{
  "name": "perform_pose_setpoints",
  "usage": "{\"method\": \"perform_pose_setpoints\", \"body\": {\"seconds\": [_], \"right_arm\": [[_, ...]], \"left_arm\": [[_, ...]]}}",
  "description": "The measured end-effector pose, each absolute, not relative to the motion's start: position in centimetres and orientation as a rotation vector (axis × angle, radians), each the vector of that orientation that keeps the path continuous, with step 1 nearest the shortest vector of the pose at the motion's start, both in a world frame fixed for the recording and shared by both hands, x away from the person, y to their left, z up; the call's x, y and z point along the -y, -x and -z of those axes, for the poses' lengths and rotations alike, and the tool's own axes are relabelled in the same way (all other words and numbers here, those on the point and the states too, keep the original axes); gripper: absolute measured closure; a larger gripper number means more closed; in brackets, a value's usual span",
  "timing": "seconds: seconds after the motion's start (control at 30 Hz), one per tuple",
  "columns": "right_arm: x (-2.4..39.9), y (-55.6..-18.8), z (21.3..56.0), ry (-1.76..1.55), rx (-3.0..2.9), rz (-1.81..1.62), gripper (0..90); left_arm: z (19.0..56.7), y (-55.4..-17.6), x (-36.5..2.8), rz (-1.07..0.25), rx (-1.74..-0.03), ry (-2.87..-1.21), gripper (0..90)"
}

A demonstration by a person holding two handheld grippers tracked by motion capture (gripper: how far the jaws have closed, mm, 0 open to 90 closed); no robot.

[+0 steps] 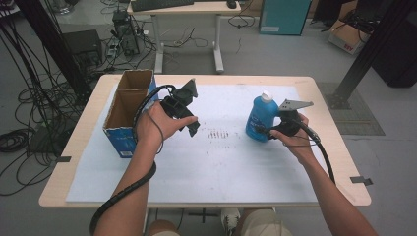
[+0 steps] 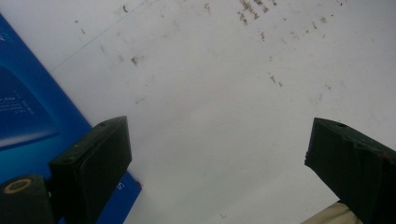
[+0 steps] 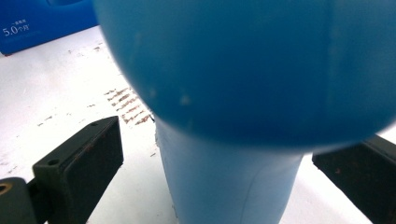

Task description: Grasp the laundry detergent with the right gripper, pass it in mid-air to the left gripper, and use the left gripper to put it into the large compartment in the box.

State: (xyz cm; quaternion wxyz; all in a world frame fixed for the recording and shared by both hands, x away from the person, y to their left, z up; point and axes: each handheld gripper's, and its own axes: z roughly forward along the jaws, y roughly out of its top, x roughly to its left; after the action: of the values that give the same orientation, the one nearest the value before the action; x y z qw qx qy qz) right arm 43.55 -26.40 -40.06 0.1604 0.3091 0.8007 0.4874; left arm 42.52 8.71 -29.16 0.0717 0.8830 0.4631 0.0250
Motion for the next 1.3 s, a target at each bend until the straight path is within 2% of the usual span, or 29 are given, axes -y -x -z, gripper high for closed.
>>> {"method": "perform_pose_setpoints", "body": {"seconds": [1.3], "right_arm": [[26.05,-43.86,40.29,-0.839,-2.281,-1.425,1.5]], "left_arm": [[29.06,-42.56,-8.5,-0.076,-1.379,-2.651,7.1]]}}
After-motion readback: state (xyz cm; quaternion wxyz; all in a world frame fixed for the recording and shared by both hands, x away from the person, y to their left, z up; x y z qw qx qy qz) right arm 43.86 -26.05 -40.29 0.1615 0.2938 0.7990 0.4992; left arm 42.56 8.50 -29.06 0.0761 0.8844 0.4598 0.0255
